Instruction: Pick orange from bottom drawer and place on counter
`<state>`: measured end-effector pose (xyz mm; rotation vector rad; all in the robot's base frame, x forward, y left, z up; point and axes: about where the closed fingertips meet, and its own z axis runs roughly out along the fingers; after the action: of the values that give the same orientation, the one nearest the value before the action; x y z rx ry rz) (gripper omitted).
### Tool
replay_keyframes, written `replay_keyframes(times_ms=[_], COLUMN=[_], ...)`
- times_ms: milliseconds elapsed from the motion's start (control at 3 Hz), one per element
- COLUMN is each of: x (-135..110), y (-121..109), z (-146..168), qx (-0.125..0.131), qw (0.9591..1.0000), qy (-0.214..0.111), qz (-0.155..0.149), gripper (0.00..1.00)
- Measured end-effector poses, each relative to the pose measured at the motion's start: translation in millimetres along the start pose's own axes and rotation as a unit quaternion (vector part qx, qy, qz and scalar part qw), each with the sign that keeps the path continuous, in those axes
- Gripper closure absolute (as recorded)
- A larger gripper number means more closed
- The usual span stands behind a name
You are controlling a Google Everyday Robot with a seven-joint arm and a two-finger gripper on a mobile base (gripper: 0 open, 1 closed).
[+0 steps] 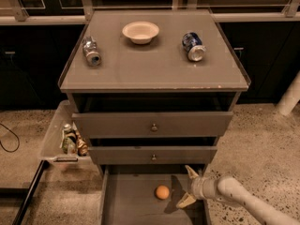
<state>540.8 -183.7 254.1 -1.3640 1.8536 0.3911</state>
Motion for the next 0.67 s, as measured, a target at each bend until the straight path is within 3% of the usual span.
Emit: replay_keyframes(times_ms=[667], x=[12], y=[2], z=[37], qx=[-0.030], qw=[0.9982], qy=[-0.036], qz=[-0.037], gripper=[0.00])
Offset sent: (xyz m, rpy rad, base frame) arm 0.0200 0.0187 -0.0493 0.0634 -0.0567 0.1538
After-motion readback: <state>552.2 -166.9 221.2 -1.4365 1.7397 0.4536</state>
